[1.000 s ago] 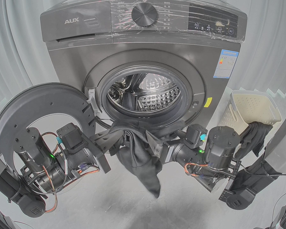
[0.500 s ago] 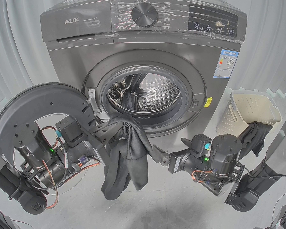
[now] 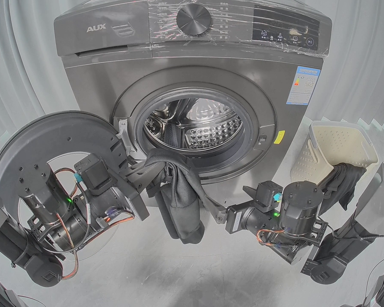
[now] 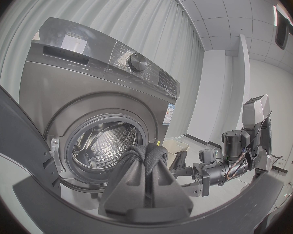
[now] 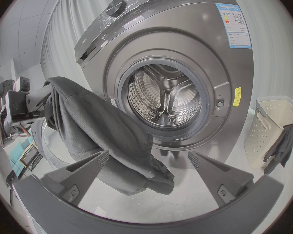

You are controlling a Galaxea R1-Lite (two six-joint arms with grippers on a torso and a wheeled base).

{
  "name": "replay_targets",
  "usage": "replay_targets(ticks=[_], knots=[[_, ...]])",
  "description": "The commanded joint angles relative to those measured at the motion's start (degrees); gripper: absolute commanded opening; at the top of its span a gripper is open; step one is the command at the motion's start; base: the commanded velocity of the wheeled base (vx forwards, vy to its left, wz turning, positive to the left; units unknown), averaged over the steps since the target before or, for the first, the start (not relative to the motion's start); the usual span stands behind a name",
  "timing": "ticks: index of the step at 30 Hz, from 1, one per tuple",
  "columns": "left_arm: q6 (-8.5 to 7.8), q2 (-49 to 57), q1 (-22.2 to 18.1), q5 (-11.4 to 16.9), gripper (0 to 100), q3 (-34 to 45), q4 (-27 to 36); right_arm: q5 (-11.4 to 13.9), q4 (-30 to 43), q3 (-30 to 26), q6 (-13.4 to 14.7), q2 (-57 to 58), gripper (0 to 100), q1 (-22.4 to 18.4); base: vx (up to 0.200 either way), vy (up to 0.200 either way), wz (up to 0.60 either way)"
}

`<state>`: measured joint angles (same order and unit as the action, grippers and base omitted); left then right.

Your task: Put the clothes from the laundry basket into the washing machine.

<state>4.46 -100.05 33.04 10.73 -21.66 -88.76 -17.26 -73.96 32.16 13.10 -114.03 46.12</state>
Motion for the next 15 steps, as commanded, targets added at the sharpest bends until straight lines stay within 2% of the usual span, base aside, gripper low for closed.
replay_targets(ticks=[1, 4, 7, 15], knots=[[0.02, -0.4, 0.0, -0.1, 0, -0.6, 0.0, 0.1, 0.0, -0.2, 0.0, -0.2, 100, 0.6, 0.000, 0.000, 0.00], [0.02, -0.7, 0.0, -0.4, 0, -0.9, 0.1, 1.0, -0.1, -0.8, 0.0, -0.3, 100, 1.3, 0.000, 0.000, 0.00], [0.02, -1.1, 0.0, -2.1, 0, -2.0, 0.1, 1.8, -0.2, -1.0, 0.1, -0.4, 100, 2.7, 0.000, 0.000, 0.00], [-0.07, -4.3, 0.0, -3.8, 0, -5.4, 0.0, 1.8, -1.1, 0.7, 0.0, -3.0, 100, 4.3, 0.000, 0.000, 0.00]])
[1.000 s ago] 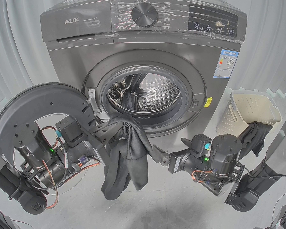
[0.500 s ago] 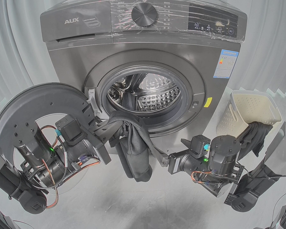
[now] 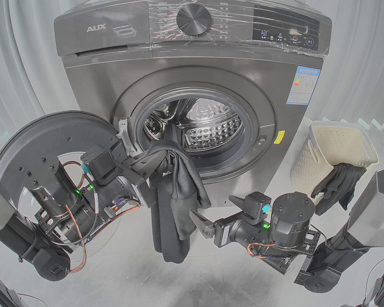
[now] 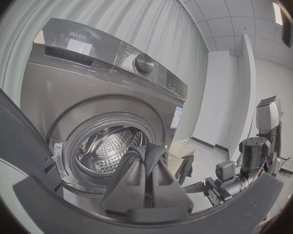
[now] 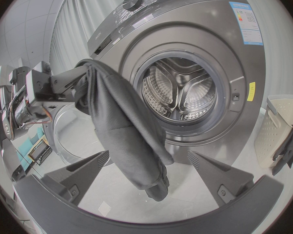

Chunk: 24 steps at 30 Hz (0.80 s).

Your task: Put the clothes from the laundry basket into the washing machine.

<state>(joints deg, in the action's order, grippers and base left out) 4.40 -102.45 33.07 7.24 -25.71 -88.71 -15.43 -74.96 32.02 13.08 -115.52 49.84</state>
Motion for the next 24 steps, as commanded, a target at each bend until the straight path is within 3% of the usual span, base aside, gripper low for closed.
replay_targets(ticks=[1, 12, 24], knots=[[-0.01, -2.1, 0.0, -0.6, 0, -1.6, 0.0, 0.0, -0.2, 1.1, 0.0, -1.6, 100, 0.6, 0.000, 0.000, 0.00], [1.14, -4.2, -1.1, -4.0, 0, -6.5, 0.0, 0.1, -0.3, 4.9, -0.4, -5.2, 100, 0.9, 0.000, 0.000, 0.00], [1.22, -3.8, -1.3, -4.1, 0, -6.9, 0.0, 0.6, -2.2, 15.6, -2.8, -13.1, 100, -0.4, 0.000, 0.000, 0.00]])
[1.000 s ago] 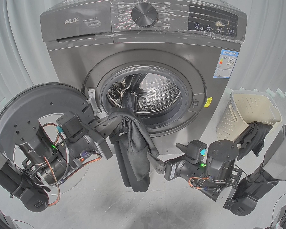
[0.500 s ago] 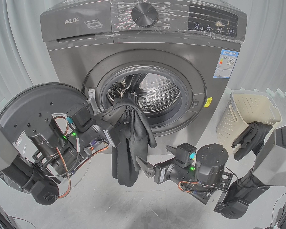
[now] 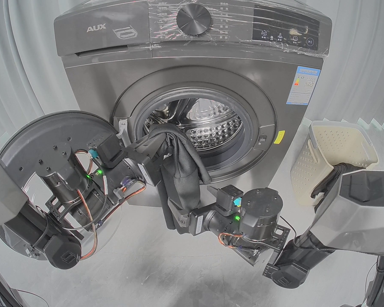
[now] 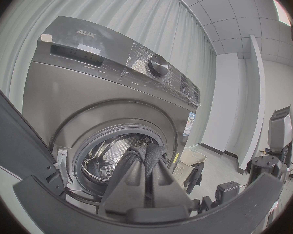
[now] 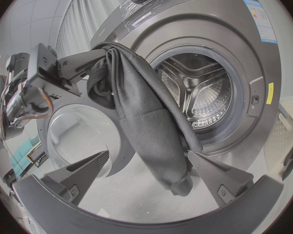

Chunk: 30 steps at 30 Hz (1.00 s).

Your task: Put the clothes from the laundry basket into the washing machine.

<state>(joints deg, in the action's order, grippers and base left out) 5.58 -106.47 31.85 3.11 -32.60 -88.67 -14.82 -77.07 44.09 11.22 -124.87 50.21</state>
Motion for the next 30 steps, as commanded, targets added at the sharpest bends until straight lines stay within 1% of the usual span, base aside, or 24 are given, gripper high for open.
replay_targets(ticks=[1, 2, 3, 6, 14, 15, 25, 29, 30], knots=[[0.13, 0.2, 0.0, 0.1, 0, 0.0, 0.0, 0.0, -0.1, 4.1, -1.0, -4.0, 100, -1.0, 0.000, 0.000, 0.00], [0.13, 0.2, 0.0, 0.1, 0, 0.0, 0.0, 0.0, -0.1, 4.1, -1.0, -4.0, 100, -1.0, 0.000, 0.000, 0.00], [0.04, 0.3, 0.1, 0.1, 0, 0.0, 0.0, -0.1, 0.0, 5.8, -1.1, -4.9, 100, -1.9, 0.000, 0.000, 0.00], [0.04, 0.4, 0.1, 0.1, 0, 0.2, 0.0, -0.2, -0.1, 7.1, -1.3, -5.8, 100, -2.8, 0.000, 0.000, 0.00], [0.13, 0.4, 0.1, 0.1, 0, 0.3, 0.0, -0.6, -1.1, 7.4, -1.3, -5.8, 100, -3.5, 0.000, 0.000, 0.00], [0.13, 0.3, 0.1, 0.1, 0, 0.3, 0.0, -0.6, -1.6, 7.4, -1.4, -5.9, 0, -3.5, 0.000, 0.000, 0.00], [0.13, -0.2, -0.4, 0.1, 0, 0.7, -0.1, -0.6, -2.8, 6.3, -1.3, -5.1, 0, -2.6, 0.000, 0.000, 0.00], [0.31, -0.2, -0.9, 0.1, 0, 0.7, 0.0, -0.6, -2.9, 3.8, -1.3, -3.2, 0, -2.0, 0.000, 0.000, 0.00], [0.74, -0.3, -1.0, 0.1, 0, 0.7, 0.0, -0.6, -3.0, 2.7, -1.3, -2.1, 0, -1.9, 0.000, 0.000, 0.00]])
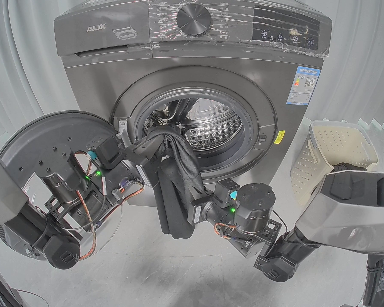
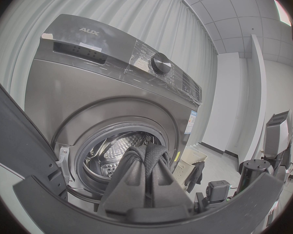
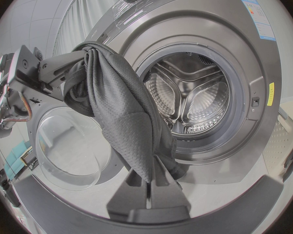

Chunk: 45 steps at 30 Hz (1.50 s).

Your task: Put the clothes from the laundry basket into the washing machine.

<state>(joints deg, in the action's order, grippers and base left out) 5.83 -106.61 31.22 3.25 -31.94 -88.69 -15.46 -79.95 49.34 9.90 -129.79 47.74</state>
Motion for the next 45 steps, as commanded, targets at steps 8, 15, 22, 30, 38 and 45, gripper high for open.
replay_targets(ticks=[8, 15, 22, 30, 38, 45], knots=[[1.82, 0.0, -0.3, 0.2, 100, 1.6, 0.0, -0.1, 0.7, -8.0, -0.1, 9.3, 0, -0.4, 0.000, 0.000, 0.00], [1.73, -0.7, -0.1, 0.6, 100, 6.2, 0.1, -0.1, 3.1, -8.4, -2.3, 16.1, 0, -7.7, 0.000, 0.000, 0.00], [1.29, -2.3, 0.2, 0.6, 100, 8.1, 0.0, 0.0, 3.1, -6.9, -2.5, 18.3, 0, -10.2, 0.000, 0.000, 0.00], [1.20, -3.9, 0.3, 0.6, 100, 9.3, -0.1, 0.0, 3.1, -5.2, -2.5, 19.2, 0, -10.4, 0.000, 0.000, 0.00], [1.03, -5.0, 0.3, 0.6, 100, 10.4, -0.1, 0.2, 2.5, -5.6, -2.5, 19.8, 0, -9.9, 0.000, 0.000, 0.00], [0.59, -5.6, 0.5, 0.7, 100, 10.2, -0.2, -0.1, 2.6, -5.7, -2.5, 19.5, 0, -9.7, 0.000, 0.000, 0.00]])
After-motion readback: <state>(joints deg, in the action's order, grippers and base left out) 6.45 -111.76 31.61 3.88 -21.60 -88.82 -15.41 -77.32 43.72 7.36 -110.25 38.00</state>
